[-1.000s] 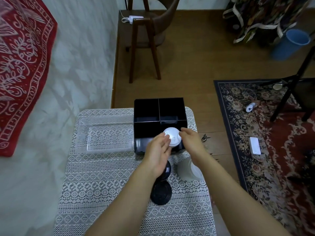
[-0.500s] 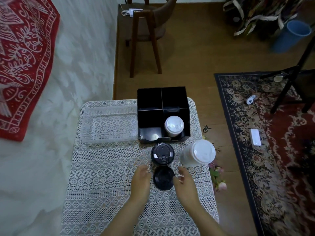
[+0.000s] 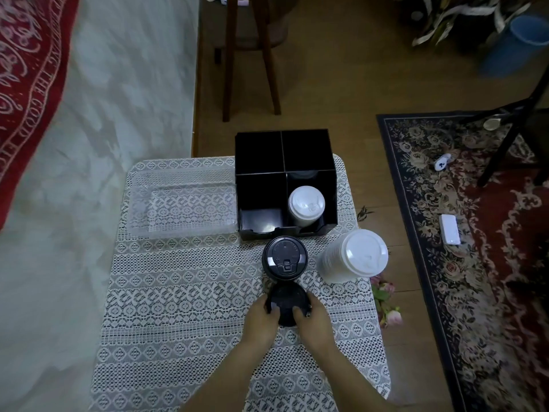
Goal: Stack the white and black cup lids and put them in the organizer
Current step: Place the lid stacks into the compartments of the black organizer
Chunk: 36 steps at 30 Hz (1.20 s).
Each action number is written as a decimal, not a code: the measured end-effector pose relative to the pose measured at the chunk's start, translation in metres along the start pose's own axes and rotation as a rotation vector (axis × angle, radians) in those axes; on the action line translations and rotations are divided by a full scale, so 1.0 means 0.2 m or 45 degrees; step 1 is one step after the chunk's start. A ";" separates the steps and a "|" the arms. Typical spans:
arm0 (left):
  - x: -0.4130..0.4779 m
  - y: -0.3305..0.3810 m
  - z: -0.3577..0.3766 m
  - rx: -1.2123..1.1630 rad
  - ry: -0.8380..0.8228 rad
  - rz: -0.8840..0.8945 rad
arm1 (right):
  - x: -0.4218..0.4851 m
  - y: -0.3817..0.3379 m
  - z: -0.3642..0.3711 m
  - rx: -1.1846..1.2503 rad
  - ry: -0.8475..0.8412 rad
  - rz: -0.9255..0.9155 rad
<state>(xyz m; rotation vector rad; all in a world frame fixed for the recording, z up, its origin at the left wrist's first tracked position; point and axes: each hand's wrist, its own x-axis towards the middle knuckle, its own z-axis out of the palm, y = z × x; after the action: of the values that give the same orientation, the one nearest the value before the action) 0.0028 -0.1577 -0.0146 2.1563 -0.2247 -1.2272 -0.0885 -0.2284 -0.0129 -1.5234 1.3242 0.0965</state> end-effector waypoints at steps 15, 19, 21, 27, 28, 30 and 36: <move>-0.20 -0.02 -0.16 -0.220 0.038 -0.087 | -0.18 -0.06 -0.04 0.170 0.024 0.036; -0.31 0.02 -0.26 -0.303 0.092 -0.054 | -0.26 -0.13 -0.05 0.181 0.056 -0.047; -0.36 0.05 -0.34 -0.345 0.107 -0.043 | -0.31 -0.18 -0.05 0.225 0.037 -0.072; -0.45 0.14 -0.56 -0.343 0.204 0.038 | -0.38 -0.37 0.01 0.311 -0.042 -0.151; -0.46 0.16 -0.60 -0.343 0.222 0.052 | -0.38 -0.40 0.02 0.317 -0.045 -0.160; -0.47 0.20 -0.66 -0.359 0.252 0.087 | -0.39 -0.47 0.03 0.315 -0.054 -0.202; -0.45 0.36 -0.77 -0.424 0.301 0.193 | -0.33 -0.67 -0.04 0.306 -0.037 -0.333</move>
<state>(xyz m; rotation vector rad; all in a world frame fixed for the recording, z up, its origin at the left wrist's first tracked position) 0.0907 -0.1065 0.1474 1.9317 -0.0742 -0.8483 -0.0180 -0.2148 0.1185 -1.4681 1.0621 -0.1992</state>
